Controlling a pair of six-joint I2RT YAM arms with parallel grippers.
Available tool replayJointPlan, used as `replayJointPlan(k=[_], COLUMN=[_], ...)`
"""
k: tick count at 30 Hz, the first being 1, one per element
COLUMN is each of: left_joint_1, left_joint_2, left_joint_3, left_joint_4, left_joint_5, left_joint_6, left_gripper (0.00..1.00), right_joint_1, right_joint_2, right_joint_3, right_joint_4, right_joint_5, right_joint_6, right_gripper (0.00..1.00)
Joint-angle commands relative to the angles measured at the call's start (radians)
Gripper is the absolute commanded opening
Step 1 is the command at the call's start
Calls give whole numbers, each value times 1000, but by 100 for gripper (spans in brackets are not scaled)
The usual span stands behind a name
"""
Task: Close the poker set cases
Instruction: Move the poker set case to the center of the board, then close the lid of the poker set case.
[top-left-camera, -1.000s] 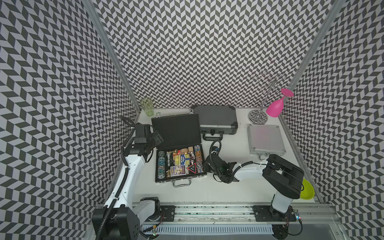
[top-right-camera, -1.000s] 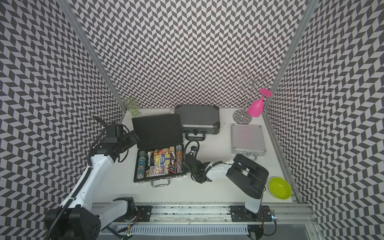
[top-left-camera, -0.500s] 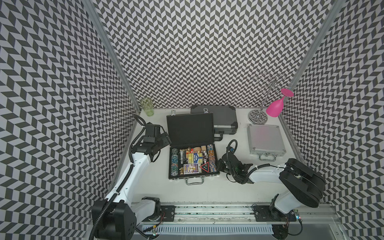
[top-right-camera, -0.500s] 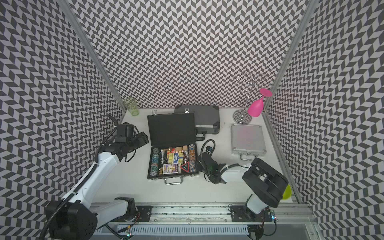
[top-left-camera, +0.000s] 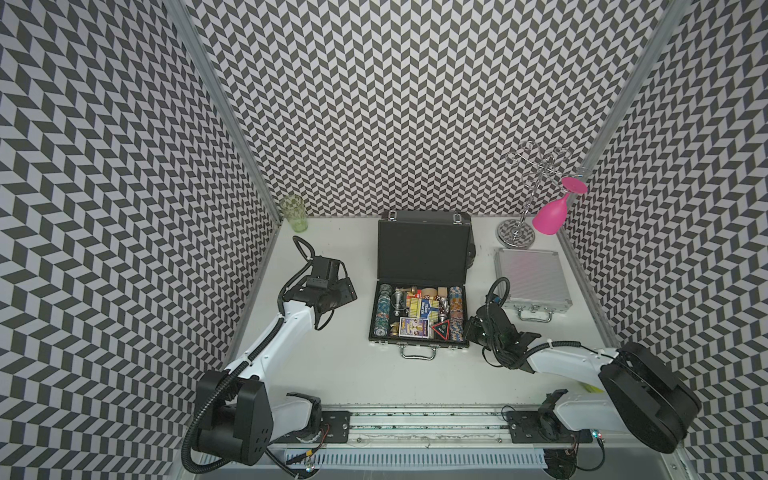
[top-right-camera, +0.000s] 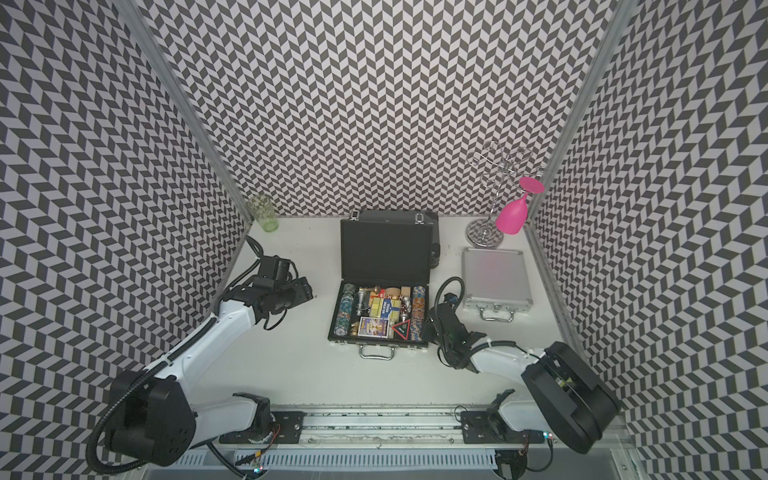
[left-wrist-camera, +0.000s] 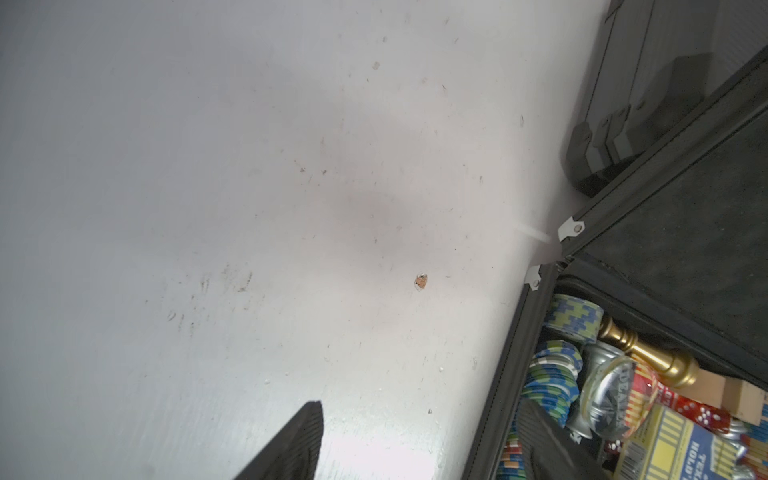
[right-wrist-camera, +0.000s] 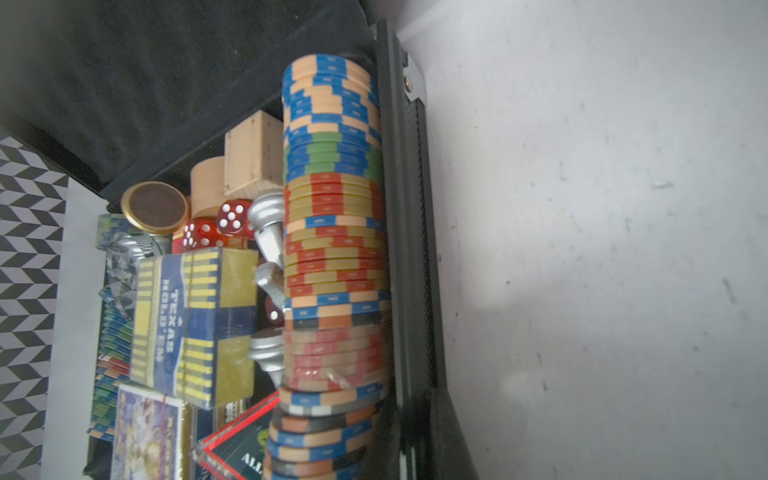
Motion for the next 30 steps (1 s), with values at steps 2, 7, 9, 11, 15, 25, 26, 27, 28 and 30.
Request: replayJointPlan(k=[2, 7, 9, 11, 15, 25, 26, 27, 28, 30], left_joint_1=[-27, -66, -79, -82, -84, -52, -53, -54, -52, -49], left_joint_2=[24, 80, 97, 107, 137, 185, 194, 196, 195, 196], left_joint_3=[-3, -16, -23, -38, -42, 6, 12, 9, 0, -28], left_joint_4=[37, 66, 88, 116, 129, 162, 156, 155, 155, 157], left_joint_5=[13, 94, 124, 145, 151, 155, 157, 158, 154, 136], left_joint_6=[6, 64, 84, 89, 91, 92, 95, 98, 99, 99], left_gripper=[75, 71, 67, 62, 52, 43, 43, 42, 42, 41], right_joint_1=[-32, -34, -33, -35, -46, -117, -130, -141, -149, -170], right_joint_2=[65, 29, 12, -7, -50, 6, 16, 26, 37, 73], right_joint_3=[-11, 72, 127, 176, 263, 449, 473, 495, 515, 575], right_joint_4=[-215, -291, -353, -408, -466, -330, -300, -274, -256, -228], right_joint_5=[49, 70, 93, 117, 159, 94, 74, 71, 79, 89], right_joint_6=[34, -39, -73, -101, -143, -329, -344, -353, -359, -385], right_gripper=[15, 38, 43, 46, 49, 53, 53, 52, 51, 49])
